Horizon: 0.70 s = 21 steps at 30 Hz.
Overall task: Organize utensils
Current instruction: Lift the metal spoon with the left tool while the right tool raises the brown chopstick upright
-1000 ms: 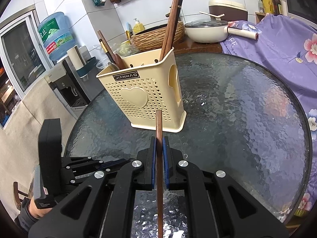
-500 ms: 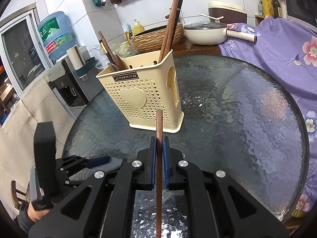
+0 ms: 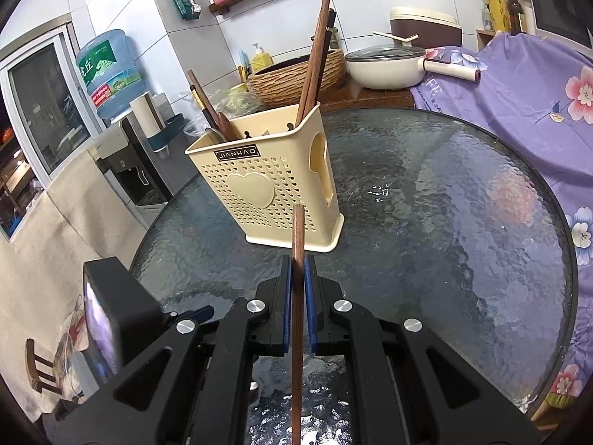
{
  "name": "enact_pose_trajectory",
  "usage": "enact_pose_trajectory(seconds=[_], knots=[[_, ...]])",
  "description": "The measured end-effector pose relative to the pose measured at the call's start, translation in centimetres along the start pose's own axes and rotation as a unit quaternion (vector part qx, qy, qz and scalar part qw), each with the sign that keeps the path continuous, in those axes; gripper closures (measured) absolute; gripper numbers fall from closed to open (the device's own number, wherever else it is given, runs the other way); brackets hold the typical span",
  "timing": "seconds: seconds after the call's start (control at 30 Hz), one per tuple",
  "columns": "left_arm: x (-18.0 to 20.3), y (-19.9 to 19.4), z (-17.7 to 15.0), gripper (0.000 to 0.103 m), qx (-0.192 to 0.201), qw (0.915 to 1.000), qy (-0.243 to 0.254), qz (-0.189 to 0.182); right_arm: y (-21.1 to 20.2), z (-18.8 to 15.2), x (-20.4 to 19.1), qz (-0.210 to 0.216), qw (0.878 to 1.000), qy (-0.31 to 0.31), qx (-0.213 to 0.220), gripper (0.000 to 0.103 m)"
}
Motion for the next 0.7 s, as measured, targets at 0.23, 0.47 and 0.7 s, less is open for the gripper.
enact_pose_trajectory(seconds=[0.23, 0.47, 0.7], knots=[[-0.2, 0.8, 0.7, 0.061, -0.014, 0.9996, -0.021, -0.014, 0.1, 0.0, 0.3, 0.007, 1.0, 0.005, -0.003, 0.095], [0.0, 1.1, 1.7, 0.065, -0.007, 0.9996, -0.009, -0.025, 0.0, 0.2, 0.6, 0.006, 1.0, 0.007, -0.001, 0.095], [-2.1, -1.7, 2.4, 0.065, 0.048, 0.9958, -0.039, -0.068, -0.5, 0.6, 0.4, 0.011, 1.0, 0.001, 0.011, 0.095]])
Point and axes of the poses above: each gripper's, at about its wrist camera, not at the fingertips, and y roughly the way its jaws point, x to its right, z to its top, the point moved 1 cm from there along y, roughly the way its jaws point, and after that the axes turned 12 degrees about z, right-handed, at the moved point
